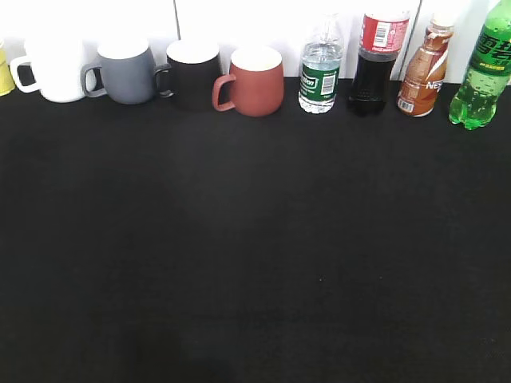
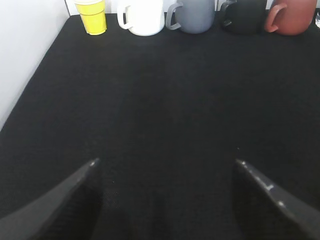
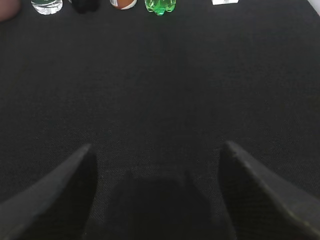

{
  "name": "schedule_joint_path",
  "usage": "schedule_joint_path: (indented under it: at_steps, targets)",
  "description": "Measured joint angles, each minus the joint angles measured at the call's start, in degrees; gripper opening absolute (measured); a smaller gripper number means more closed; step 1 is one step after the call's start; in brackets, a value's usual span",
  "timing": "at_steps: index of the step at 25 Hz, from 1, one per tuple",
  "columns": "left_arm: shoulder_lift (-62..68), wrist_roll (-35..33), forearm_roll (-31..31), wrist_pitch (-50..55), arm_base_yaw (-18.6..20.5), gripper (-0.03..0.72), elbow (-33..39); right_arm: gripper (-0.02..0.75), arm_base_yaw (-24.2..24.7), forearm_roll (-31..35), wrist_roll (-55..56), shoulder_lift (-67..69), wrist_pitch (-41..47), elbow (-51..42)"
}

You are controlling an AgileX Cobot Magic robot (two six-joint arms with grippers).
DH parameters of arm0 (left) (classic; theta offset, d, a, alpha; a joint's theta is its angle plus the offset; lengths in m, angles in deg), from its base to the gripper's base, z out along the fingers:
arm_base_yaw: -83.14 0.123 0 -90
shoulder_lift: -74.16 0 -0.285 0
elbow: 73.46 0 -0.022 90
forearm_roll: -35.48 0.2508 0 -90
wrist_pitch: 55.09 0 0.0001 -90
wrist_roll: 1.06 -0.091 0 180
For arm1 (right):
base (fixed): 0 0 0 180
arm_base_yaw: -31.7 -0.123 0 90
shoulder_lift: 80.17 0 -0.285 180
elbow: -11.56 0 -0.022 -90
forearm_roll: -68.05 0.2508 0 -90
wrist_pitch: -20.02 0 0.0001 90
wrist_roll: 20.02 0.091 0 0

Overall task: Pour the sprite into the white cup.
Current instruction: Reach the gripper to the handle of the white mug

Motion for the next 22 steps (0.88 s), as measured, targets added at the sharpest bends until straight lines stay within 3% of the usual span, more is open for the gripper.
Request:
schedule_joint_path:
  at_steps: [7, 11, 13, 16, 22]
  targets:
    - [0.00, 0.00, 0.00, 0.00, 0.00, 0.589, 0.00, 0.566, 0.00, 0.00, 0.00, 0.00, 0.00, 0.00]
    - [0.00, 0.00, -0.37, -1.25, 0.00, 0.540, -0.67, 0.566, 0.00, 0.00, 0.00, 0.00, 0.00, 0.00]
    - [0.00, 0.00, -1.05, -12.40, 0.00, 0.538, -1.93, 0.566, 0.00, 0.00, 0.00, 0.00, 0.00, 0.00]
    - [7.11, 0.00, 3.80, -28.91, 0.00, 0.533, -1.84, 0.566, 0.00, 0.00, 0.00, 0.00, 0.00, 0.00]
    - [43.76, 0.00, 5.18, -79.10, 0.00, 0.533, 10.44, 0.566, 0.00, 0.00, 0.00, 0.00, 0.00, 0.00]
